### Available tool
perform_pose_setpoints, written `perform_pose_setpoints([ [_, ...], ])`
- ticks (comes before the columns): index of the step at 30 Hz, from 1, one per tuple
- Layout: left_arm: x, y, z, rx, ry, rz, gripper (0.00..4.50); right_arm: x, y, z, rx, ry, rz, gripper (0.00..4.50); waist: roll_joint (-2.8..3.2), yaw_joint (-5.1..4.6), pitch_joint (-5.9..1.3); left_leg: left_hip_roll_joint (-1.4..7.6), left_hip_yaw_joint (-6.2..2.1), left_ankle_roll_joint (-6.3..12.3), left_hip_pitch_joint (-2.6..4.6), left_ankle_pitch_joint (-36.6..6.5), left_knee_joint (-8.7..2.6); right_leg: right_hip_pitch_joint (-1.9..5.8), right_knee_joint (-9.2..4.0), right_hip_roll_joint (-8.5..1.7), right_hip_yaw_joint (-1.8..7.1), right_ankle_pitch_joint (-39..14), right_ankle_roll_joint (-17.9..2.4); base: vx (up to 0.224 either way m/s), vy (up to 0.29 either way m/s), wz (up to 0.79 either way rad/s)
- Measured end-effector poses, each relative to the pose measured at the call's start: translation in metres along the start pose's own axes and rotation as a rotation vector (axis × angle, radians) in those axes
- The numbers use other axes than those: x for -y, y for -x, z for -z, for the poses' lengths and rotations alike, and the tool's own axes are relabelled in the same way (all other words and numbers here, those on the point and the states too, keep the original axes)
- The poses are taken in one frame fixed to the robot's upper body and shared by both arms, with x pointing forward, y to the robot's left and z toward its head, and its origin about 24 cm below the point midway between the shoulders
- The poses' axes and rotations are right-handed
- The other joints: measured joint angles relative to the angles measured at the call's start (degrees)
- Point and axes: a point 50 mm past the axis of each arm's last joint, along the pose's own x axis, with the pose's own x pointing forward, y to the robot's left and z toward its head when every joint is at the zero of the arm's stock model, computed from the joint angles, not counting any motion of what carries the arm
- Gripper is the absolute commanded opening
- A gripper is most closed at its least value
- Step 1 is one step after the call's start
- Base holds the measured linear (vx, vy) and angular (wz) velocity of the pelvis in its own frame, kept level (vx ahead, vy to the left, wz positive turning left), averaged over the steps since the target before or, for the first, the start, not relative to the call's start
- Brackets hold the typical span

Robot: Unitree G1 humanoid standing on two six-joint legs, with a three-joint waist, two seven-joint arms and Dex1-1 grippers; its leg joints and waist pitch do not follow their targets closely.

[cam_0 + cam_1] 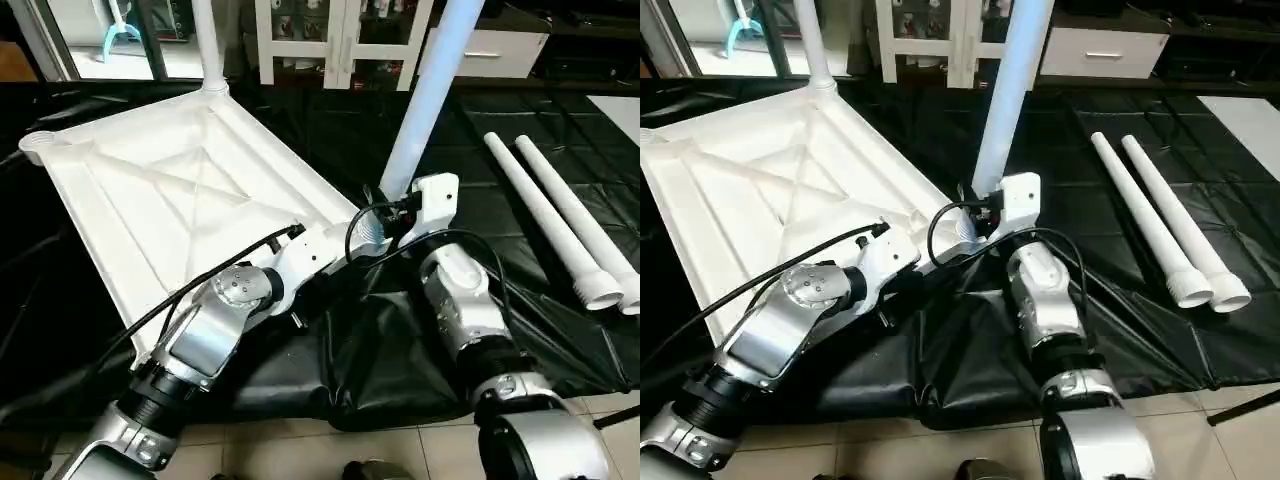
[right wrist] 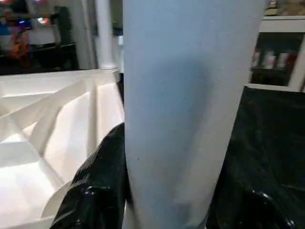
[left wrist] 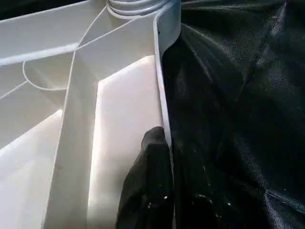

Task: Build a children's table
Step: Rotate leg to tighten

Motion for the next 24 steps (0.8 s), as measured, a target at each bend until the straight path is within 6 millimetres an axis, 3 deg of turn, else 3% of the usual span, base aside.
perform_pose_setpoints([
  [12,-0.001,0.006,0.007,0.013,-0.026,0.06,0.0,0.015,0.012,-0.003,-0.05,0.031,-0.219,1.84,0.32,0.33,-0.5,0.29,0.47,-0.16,0.09,0.12,0.04,0.11,0.01,0.04,-0.06,-0.31,-0.38,0.0,0.0,0.0],
  [24,-0.009,0.042,0.036,0.049,-0.059,0.3,0.0,0.025,0.037,-0.009,-0.158,-0.001,-0.703,1.84,0.1,0.71,-0.87,0.39,0.86,0.11,0.27,0.28,0.1,0.24,0.11,0.04,-0.07,-0.64,-0.7,0.0,0.0,0.0],
])
